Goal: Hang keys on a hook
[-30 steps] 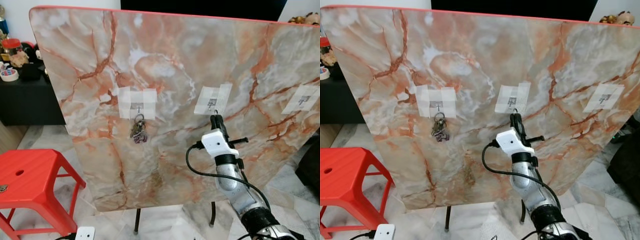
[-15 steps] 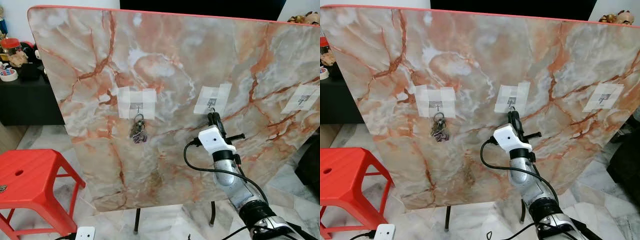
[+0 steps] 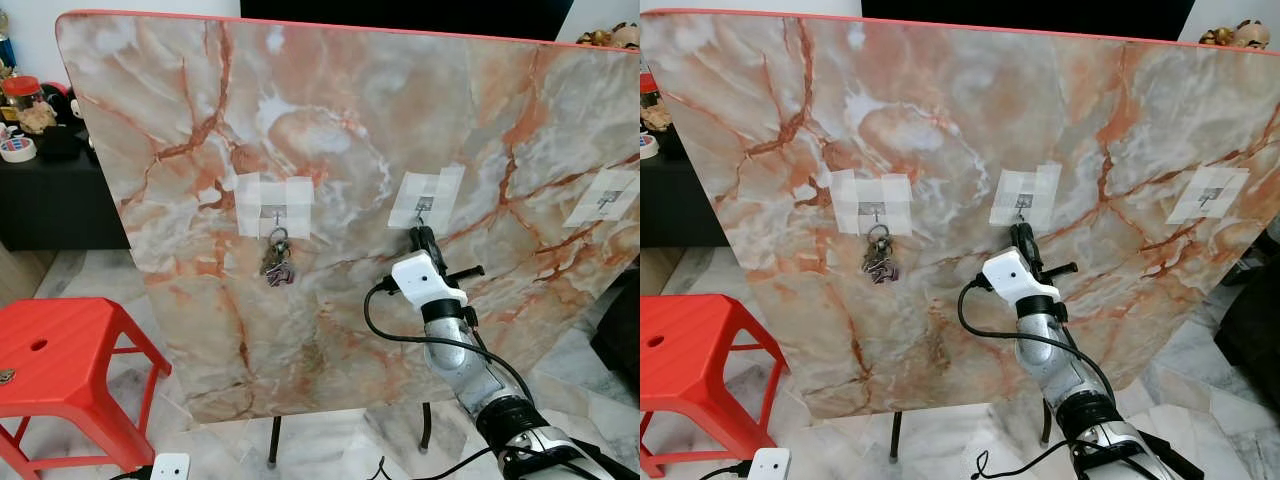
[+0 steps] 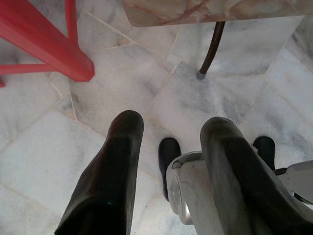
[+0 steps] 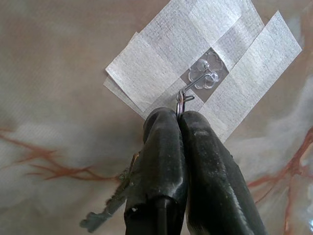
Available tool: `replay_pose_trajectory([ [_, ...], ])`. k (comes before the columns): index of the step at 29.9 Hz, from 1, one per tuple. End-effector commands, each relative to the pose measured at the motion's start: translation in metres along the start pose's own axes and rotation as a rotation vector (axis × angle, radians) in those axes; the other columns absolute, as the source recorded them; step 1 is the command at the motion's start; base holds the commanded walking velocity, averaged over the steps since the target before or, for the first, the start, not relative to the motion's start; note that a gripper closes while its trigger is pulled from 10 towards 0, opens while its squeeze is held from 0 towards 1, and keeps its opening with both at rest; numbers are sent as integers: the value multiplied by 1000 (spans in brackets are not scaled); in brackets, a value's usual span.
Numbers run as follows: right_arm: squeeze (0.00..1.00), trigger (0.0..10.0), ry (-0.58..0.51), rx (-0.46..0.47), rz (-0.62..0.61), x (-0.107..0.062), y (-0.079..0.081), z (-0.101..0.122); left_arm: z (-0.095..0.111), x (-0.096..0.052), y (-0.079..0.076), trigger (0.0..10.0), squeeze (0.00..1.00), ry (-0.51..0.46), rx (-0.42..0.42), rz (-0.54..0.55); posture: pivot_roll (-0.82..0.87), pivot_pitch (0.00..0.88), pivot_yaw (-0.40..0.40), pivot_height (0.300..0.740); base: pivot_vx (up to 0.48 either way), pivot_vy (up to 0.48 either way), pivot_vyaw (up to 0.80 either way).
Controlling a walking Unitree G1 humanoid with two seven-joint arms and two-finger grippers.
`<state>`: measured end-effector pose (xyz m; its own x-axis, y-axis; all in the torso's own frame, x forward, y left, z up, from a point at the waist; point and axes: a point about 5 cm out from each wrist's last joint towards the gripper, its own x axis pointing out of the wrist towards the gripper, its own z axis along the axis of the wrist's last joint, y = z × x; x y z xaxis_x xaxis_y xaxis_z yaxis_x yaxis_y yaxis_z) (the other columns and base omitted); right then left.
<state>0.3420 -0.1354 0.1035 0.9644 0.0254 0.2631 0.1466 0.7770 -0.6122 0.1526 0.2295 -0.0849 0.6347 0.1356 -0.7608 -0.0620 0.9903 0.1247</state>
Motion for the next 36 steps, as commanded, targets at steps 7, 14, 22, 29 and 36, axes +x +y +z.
replay_pose_trajectory([
  [7, 0, 10000, -2, -13, 8, 4, -3, 0, -4, -1, -4, 10000, 0, 15, 6, -6, 63, 0, -117, 740, 0, 0, 0],
  [14, 1000, 10000, -12, -10, 7, 4, -4, 1, -2, 0, -3, 10000, 0, 12, 14, -8, 66, 0, -119, 740, 0, 0, 0],
  [22, 1000, 10000, -16, 2, 20, 4, -2, 1, -3, 0, -2, 10000, 0, 14, 16, -9, 67, 0, -120, 740, 0, 0, 0],
  [29, 1000, 10000, -62, 64, 127, -4, 11, 7, -6, -2, -3, 10000, 0, 18, 17, -13, 65, 0, -120, 740, 0, 0, 0],
  [36, 0, 10000, -13, 200, 182, -23, 16, -4, -8, -2, -2, 10000, 0, 20, 27, -8, 65, 0, -124, 740, 0, 0, 0],
])
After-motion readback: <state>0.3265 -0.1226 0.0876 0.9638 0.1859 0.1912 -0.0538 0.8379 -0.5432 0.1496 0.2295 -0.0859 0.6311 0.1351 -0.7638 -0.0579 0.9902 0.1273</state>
